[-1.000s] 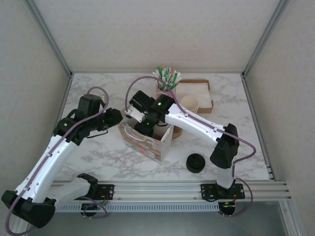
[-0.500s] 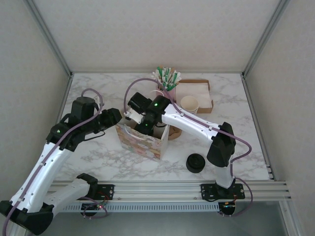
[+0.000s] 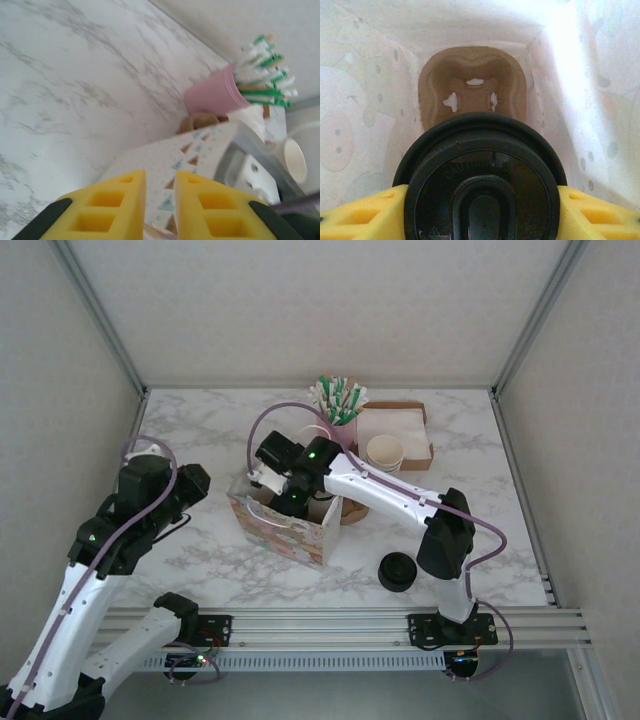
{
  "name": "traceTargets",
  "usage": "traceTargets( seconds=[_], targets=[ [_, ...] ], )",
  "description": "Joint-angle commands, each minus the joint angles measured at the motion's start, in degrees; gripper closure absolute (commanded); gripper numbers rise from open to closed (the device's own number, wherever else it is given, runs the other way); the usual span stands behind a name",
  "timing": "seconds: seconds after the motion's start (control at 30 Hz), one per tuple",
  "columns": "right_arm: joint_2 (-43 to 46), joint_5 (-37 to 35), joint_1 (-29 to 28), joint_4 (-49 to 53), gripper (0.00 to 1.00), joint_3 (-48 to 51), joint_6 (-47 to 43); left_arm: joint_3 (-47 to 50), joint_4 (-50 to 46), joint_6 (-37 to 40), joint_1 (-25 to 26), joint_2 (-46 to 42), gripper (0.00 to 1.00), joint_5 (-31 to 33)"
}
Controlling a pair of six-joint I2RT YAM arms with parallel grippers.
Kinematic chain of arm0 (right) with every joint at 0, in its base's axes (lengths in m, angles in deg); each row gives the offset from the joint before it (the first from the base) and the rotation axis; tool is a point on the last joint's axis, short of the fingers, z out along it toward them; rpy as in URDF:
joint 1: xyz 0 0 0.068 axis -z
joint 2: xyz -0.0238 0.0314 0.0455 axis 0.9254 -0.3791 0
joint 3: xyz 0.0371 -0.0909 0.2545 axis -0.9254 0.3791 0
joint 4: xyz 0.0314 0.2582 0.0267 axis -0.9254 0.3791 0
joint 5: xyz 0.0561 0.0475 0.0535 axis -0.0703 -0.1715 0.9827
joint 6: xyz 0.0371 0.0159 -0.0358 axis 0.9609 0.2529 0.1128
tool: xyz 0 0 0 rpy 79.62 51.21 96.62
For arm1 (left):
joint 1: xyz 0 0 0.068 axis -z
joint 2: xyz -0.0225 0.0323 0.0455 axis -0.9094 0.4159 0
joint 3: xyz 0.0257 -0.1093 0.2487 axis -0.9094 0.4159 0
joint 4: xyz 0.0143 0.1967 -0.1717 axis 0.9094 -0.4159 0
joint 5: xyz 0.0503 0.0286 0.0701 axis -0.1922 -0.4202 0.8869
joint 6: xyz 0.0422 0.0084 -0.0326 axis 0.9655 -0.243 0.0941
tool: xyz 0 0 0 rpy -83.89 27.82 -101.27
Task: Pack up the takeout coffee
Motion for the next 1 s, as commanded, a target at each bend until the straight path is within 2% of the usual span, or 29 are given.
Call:
traceTargets(
  seconds=[0.0,0.1,0.23,0.43,0.67,0.97],
  targets=[
    [-1.04,1.02,-0.96,-0.79,0.47,-2.04,-0.99,3.94,-1.2,-4.12,-2.54,0.17,0.79,4.49],
    [-0.93,0.87,-1.16,-1.31,0.47,-2.17,-1.2,9.03,1.46,-5.25,-5.35,0.35,0.79,1.1],
    [-0.91,1.04,-1.36,-2.58,0.47,-2.21,-1.63,18.22,9.52,-6.95,-10.79,1.34,0.83,-9.46],
    [-1.44,0.86,-1.38,-3.85,0.48,-2.15,-1.56,28.05,20.4,-7.82,-11.6,2.76,0.82,-16.0],
    [-1.92,0.68,-1.49,-5.69,0.48,-1.25,-1.6,35.57,29.1,-8.43,-11.61,4.8,0.78,-18.9],
    [-1.46,-0.17,-1.49,-6.08,0.48,0.07,-1.65,35.65,29.09,-6.37,-12.05,7.65,0.78,-14.58]
  ],
)
